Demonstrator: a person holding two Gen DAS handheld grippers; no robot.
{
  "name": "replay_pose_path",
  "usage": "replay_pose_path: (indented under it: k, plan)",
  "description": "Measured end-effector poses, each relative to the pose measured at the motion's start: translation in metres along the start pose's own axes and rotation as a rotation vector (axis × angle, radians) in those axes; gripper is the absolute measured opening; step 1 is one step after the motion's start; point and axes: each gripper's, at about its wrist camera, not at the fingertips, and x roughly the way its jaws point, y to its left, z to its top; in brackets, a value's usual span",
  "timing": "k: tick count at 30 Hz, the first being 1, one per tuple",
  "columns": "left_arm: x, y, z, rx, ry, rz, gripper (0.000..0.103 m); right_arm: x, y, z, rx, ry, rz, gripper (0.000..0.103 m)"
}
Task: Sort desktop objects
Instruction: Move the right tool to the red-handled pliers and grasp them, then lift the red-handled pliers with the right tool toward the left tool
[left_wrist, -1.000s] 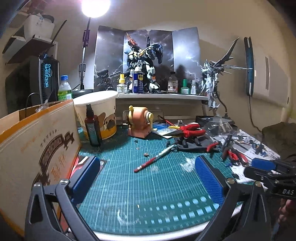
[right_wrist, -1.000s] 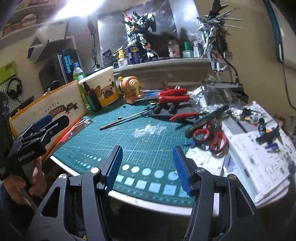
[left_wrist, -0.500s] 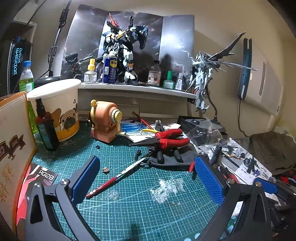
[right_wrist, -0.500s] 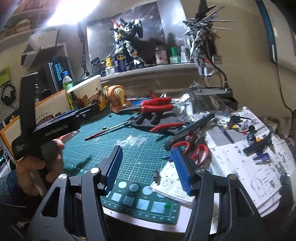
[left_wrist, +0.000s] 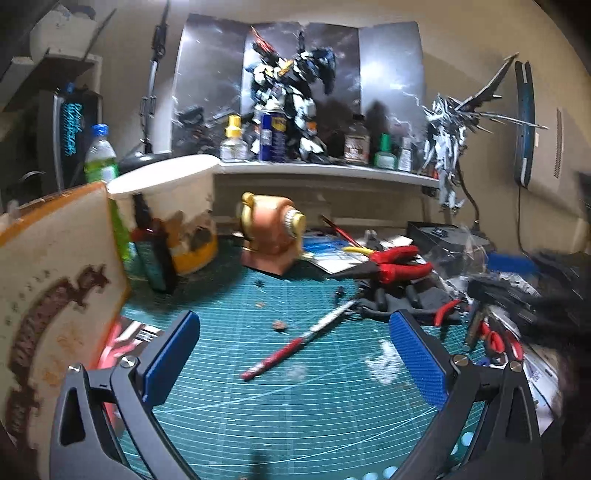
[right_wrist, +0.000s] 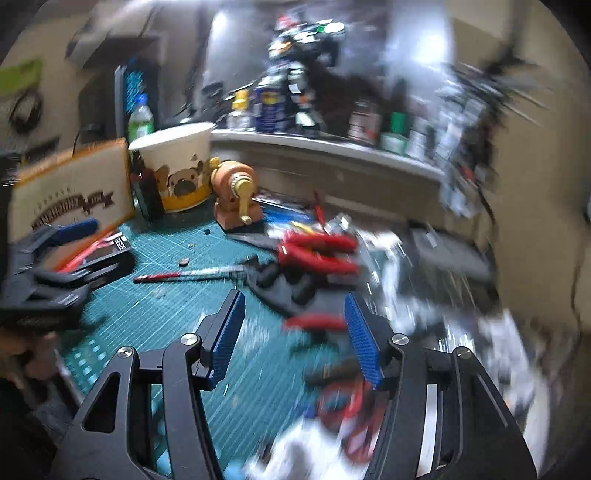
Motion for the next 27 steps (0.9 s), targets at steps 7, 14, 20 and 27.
replay_pose_path:
  k: [7, 14, 20, 27]
  plan:
    - [-0.006, 0.013, 0.01, -0.008, -0.007, -0.016, 0.103, 0.102, 0.003, 0.041, -0.263, 0.174, 0.025, 0.036]
    - [-0.003, 0.028, 0.012, -0.025, 0.004, -0.018, 0.103, 0.133, 0.007, 0.031, -0.364, 0.203, 0.047, 0.038]
    - [0.002, 0.04, 0.008, -0.064, 0.042, -0.02, 0.103, 0.125, 0.018, 0.024, -0.419, 0.144, 0.008, 0.032]
    - [-0.006, 0.044, 0.008, -0.067, 0.036, -0.016, 0.103, 0.11, 0.022, 0.032, -0.391, 0.108, 0.014, 0.026]
